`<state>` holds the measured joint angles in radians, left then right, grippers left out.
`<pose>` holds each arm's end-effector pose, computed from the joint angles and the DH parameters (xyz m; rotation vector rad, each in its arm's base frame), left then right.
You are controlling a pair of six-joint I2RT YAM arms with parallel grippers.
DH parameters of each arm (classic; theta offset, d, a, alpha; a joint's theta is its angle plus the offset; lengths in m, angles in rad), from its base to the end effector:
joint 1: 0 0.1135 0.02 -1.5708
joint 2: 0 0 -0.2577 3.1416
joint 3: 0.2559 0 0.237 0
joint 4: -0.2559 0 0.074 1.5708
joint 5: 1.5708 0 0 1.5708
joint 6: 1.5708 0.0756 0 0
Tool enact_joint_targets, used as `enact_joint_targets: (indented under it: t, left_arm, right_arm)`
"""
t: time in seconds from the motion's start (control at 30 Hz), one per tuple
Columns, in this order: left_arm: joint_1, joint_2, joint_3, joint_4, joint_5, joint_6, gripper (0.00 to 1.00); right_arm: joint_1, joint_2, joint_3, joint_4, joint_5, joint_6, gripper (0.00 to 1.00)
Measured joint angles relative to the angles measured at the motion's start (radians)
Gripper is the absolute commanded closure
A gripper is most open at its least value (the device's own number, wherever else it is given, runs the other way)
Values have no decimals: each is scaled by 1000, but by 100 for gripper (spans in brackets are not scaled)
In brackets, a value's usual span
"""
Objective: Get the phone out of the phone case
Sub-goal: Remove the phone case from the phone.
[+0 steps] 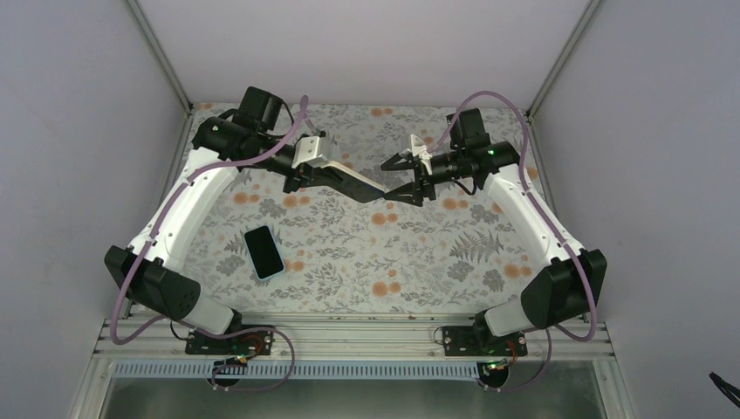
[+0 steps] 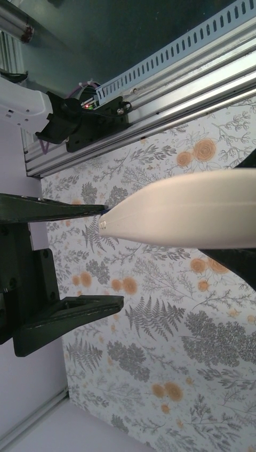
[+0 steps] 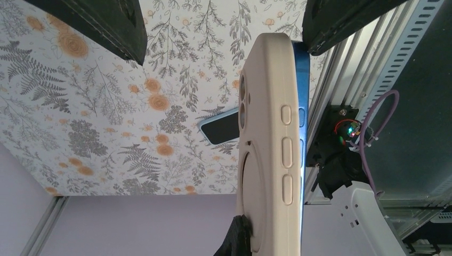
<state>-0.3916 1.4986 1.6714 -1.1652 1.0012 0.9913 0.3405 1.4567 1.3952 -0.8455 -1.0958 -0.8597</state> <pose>0.2342 -0.1656 0.3729 1.6424 1.4346 -0.9358 0.2510 0.1602 0.3298 -1.5106 1.4456 1.0257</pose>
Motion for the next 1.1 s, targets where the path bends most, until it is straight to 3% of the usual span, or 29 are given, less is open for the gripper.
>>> enact_joint_targets:
  t: [0.8, 1.1]
  left_arm:
    - [2, -27, -8, -18, -2, 18, 98]
    - [13, -31, -8, -16, -10, 21, 98]
  right_arm:
    - [0, 24, 44, -42, -19, -23, 27]
    - [3, 29, 39, 16, 1, 37, 32]
